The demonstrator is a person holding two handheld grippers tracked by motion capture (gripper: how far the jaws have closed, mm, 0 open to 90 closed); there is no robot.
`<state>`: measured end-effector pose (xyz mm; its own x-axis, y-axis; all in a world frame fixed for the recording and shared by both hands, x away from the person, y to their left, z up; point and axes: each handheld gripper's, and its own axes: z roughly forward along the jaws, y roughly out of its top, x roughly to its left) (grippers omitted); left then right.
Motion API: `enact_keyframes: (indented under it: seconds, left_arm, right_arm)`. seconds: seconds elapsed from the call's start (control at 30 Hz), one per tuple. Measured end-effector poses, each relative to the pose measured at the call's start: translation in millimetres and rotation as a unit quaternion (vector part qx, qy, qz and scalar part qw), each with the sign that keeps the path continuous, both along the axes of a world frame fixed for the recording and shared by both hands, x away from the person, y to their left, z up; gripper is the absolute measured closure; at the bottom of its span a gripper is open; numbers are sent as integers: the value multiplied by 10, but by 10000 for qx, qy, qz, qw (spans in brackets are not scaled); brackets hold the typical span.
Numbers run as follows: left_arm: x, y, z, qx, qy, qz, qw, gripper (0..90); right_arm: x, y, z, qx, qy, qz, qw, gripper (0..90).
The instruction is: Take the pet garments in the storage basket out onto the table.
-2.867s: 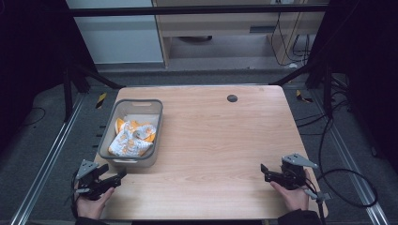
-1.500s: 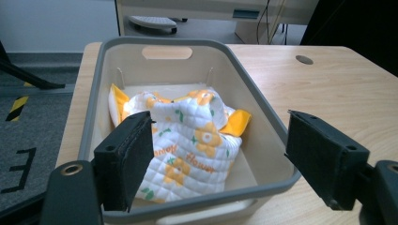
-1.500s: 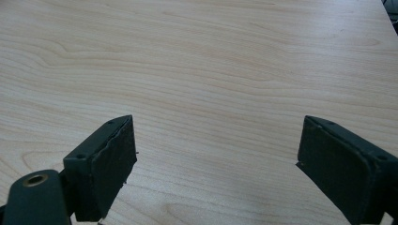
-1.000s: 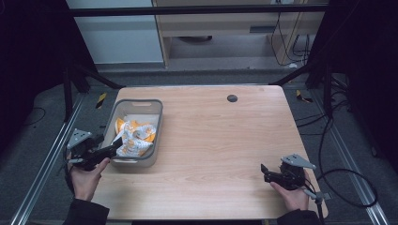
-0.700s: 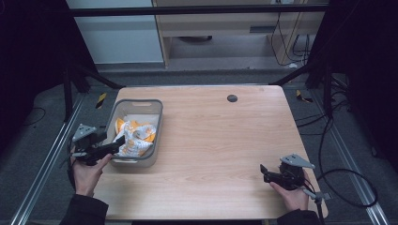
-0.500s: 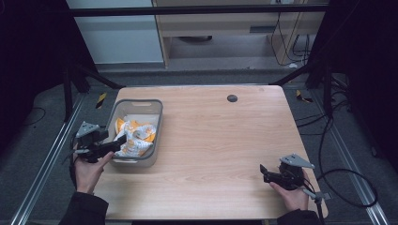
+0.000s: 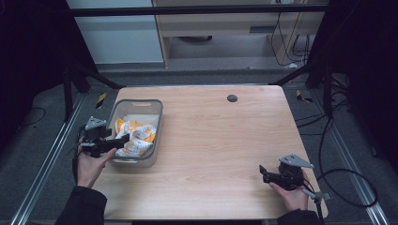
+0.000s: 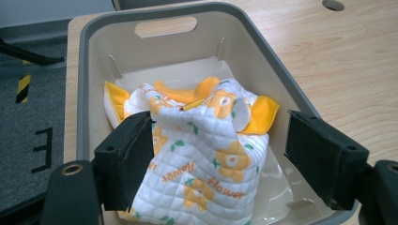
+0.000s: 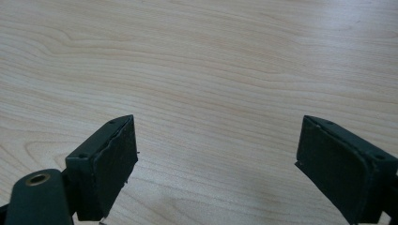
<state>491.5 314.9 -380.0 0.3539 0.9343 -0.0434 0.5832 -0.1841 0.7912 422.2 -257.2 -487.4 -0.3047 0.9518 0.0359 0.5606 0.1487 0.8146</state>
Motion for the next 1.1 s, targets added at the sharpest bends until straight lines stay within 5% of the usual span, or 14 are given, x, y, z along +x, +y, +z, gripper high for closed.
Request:
enact_keyframes:
  seconds: [1.1]
  left_arm:
    - [355,-125,-87,433,783,-235,9957,304]
  right_arm:
    - [17,6,-16,-29,77,82,9999,130]
